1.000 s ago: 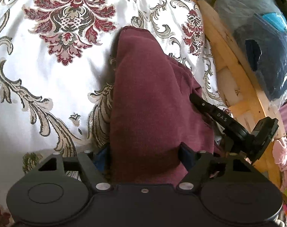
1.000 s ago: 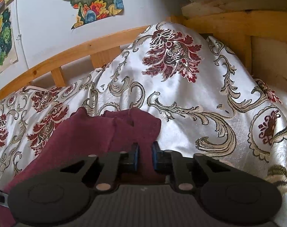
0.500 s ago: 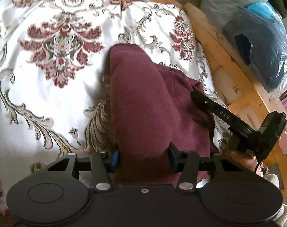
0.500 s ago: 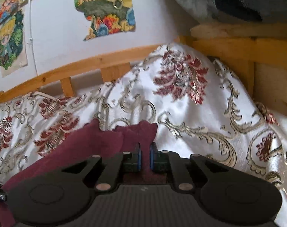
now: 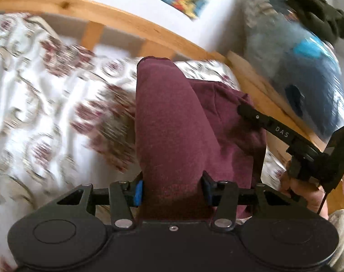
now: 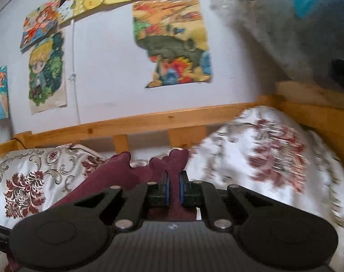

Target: Fold small clothes

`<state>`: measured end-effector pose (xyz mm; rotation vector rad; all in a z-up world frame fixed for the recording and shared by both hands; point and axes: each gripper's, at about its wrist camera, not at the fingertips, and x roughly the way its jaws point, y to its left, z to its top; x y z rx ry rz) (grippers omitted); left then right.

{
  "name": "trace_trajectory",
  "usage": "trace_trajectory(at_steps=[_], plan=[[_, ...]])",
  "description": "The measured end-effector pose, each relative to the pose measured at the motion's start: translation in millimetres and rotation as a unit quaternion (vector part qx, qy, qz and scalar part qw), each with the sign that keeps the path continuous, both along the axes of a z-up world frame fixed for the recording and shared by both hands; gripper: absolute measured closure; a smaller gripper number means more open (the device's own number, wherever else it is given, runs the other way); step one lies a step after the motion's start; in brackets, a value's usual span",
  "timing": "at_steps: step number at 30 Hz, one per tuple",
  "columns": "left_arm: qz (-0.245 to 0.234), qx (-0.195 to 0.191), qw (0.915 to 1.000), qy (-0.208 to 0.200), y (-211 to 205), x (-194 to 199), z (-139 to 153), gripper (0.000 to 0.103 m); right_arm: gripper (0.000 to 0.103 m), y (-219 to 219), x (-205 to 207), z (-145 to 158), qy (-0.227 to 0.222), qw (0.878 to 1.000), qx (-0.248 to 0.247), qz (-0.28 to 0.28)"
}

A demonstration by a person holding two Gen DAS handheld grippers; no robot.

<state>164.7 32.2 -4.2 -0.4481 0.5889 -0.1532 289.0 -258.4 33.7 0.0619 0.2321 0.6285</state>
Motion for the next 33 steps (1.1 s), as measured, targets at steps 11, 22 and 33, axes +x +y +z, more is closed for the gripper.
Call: trace_trajectory(at_steps=[11,22,33], plan=[[0.094,-0.032,0.9945,0.034,83.0,18.8,-30.7,0.051,0.093,122.1,56.2,-22.9,0.044,0.994,-0.088,0.049],[0.109,-0.04,0.9911,0.066,85.0,32.8,-43.3,0.041,0.081,126.6,70.3,-44.9,0.08,0.989,-0.12,0.011],[0.107,-0.002,0.9898,0.093,84.7,34.7,-28.7,0.024,0.06,117.0,52.9,-46.9,0.072,0.988,-0.136,0.0]])
